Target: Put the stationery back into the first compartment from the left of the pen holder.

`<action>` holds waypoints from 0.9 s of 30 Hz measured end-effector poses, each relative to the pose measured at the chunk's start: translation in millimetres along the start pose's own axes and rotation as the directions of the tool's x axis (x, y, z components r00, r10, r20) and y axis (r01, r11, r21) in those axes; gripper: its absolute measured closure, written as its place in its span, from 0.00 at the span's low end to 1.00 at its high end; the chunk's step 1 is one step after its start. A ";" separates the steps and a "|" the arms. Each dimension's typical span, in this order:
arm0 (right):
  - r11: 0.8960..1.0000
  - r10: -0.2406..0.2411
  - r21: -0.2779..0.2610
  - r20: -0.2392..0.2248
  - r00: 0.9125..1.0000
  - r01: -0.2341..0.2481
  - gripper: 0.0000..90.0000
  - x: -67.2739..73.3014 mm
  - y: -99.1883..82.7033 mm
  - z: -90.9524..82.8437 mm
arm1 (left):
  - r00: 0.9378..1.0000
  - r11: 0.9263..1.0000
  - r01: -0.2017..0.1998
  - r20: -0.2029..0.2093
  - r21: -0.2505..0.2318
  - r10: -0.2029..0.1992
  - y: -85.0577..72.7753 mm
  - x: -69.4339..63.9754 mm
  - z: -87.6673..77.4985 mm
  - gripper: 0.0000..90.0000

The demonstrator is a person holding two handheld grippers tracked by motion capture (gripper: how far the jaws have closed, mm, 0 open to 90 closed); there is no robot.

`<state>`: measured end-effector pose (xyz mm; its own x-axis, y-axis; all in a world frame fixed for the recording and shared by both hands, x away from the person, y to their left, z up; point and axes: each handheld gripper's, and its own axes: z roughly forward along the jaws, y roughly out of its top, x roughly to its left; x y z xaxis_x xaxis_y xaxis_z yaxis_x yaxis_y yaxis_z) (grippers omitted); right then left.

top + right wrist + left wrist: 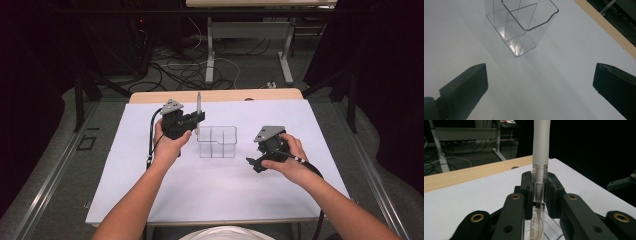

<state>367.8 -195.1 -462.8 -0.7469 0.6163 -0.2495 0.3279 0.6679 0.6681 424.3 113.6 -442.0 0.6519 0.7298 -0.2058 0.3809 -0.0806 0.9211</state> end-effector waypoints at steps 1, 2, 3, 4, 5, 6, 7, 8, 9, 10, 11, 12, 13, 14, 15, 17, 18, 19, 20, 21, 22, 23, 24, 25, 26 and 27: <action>1.000 0.022 -0.007 -0.001 1.000 -0.022 0.00 -1.1 -0.6 0.6 | 1.000 1.000 0.002 -0.006 -0.005 -0.002 -0.5 0.8 0.8 0.88; 0.999 0.041 -0.015 -0.002 0.999 -0.041 0.00 -1.5 -1.4 1.2 | 1.000 1.000 0.003 -0.007 -0.005 -0.003 -1.0 1.7 1.4 0.88; 0.998 0.052 -0.020 -0.005 0.999 -0.052 0.00 -2.2 -2.2 1.9 | 1.000 1.000 0.000 -0.010 -0.007 0.000 -1.6 2.3 2.1 0.88; 0.997 0.065 -0.029 -0.004 0.998 -0.065 0.00 -2.7 -3.1 2.7 | 1.000 1.000 0.006 -0.014 -0.009 -0.006 -2.5 2.1 3.1 0.88; 0.997 0.074 -0.025 -0.007 0.997 -0.074 0.00 -3.4 -3.8 3.0 | 1.000 1.000 0.001 -0.018 -0.011 -0.002 -3.2 2.8 3.9 0.88; 0.997 0.078 -0.024 -0.010 0.997 -0.078 0.00 -4.5 -4.6 3.6 | 1.000 1.000 0.003 -0.019 -0.012 -0.003 -4.1 3.4 4.8 0.88; 0.995 0.094 -0.022 -0.009 0.996 -0.094 0.00 -4.8 -5.8 4.1 | 1.000 1.000 0.006 -0.022 -0.015 -0.006 -5.1 3.7 5.8 0.88; 0.994 0.104 -0.023 -0.013 0.995 -0.104 0.00 -5.8 -6.8 4.9 | 1.000 1.000 0.000 -0.024 -0.014 0.000 -6.1 4.7 6.7 0.88; 0.993 0.115 -0.019 -0.013 0.993 -0.115 0.00 -6.6 -7.6 5.1 | 1.000 1.000 0.004 -0.026 -0.011 -0.004 -6.9 5.2 7.7 0.88; 0.992 0.124 -0.021 -0.015 0.992 -0.124 0.00 -7.5 -8.4 5.3 | 1.000 1.000 0.001 -0.031 -0.012 -0.001 -7.7 5.8 8.8 0.88; 0.991 0.131 -0.026 -0.011 0.991 -0.131 0.00 -8.5 -9.1 5.5 | 1.000 1.000 -0.001 -0.031 -0.005 0.001 -8.4 6.4 9.7 0.88; 0.990 0.137 -0.033 -0.005 0.991 -0.137 0.00 -9.2 -9.6 6.1 | 1.000 1.000 0.003 -0.031 -0.002 -0.003 -9.1 6.6 11.1 0.88; 0.989 0.141 -0.035 -0.004 0.990 -0.141 0.00 -10.1 -10.0 6.0 | 0.999 1.000 0.005 -0.032 0.002 -0.005 -10.1 6.4 12.4 0.88; 0.988 0.152 -0.027 -0.002 0.988 -0.152 0.00 -10.6 -10.0 5.1 | 1.000 1.000 -0.001 -0.031 0.004 0.001 -11.3 6.6 13.5 0.88; 0.988 0.152 -0.035 -0.006 0.988 -0.152 0.00 -11.3 -10.3 5.3 | 1.000 1.000 -0.001 -0.029 0.001 0.001 -12.8 6.5 14.6 0.88; 0.988 0.152 -0.034 -0.003 0.988 -0.152 0.00 -12.2 -10.9 4.8 | 1.000 1.000 0.008 -0.026 -0.011 -0.009 -14.9 6.3 16.4 0.88; 0.987 0.157 -0.031 -0.006 0.988 -0.157 0.00 -11.9 -11.2 5.0 | 1.000 1.000 0.012 -0.026 -0.010 -0.012 -15.4 6.5 17.3 0.88; 0.988 0.152 -0.036 -0.004 0.988 -0.152 0.00 -12.2 -11.6 5.7 | 1.000 1.000 0.012 -0.029 -0.013 -0.013 -16.0 6.0 18.1 0.88; 0.988 0.150 -0.029 -0.005 0.989 -0.151 0.00 -12.4 -11.9 5.3 | 1.000 1.000 0.009 -0.028 -0.019 -0.010 -16.6 5.6 19.0 0.88; 0.988 0.153 -0.026 -0.009 0.988 -0.153 0.00 -12.3 -12.2 5.8 | 1.000 1.000 0.010 -0.028 -0.019 -0.010 -17.0 4.8 19.9 0.88; 0.988 0.151 -0.028 -0.005 0.988 -0.151 0.00 -12.3 -12.5 5.7 | 1.000 1.000 0.006 -0.025 -0.017 -0.007 -17.4 3.9 21.1 0.88; 0.987 0.159 -0.026 -0.007 0.987 -0.159 0.00 -11.8 -12.8 6.0 | 1.000 1.000 0.007 -0.023 -0.010 -0.007 -18.0 2.5 22.8 0.88; 0.987 0.156 -0.028 -0.009 0.988 -0.156 0.00 -12.1 -13.0 6.5 | 1.000 1.000 -0.003 -0.024 -0.002 0.003 -18.7 1.8 24.0 0.88; 0.987 0.157 -0.034 -0.010 0.987 -0.158 0.00 -12.1 -13.3 7.2 | 1.000 1.000 -0.003 -0.023 0.002 0.003 -19.7 0.9 25.3 0.88; 0.987 0.156 -0.034 -0.013 0.988 -0.157 0.00 -12.5 -13.6 7.6 | 1.000 1.000 -0.012 -0.022 0.011 0.012 -20.5 0.8 26.4 0.88; 0.987 0.157 -0.034 -0.007 0.988 -0.157 0.00 -12.7 -14.0 7.8 | 1.000 1.000 -0.014 -0.020 0.016 0.014 -21.7 0.5 27.5 0.88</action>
<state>377.2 -209.0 -474.4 -0.6905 0.7104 -0.1365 0.4211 0.5481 0.7226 434.4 97.1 -471.2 0.6439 0.7421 -0.1864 0.3826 -0.1014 0.9183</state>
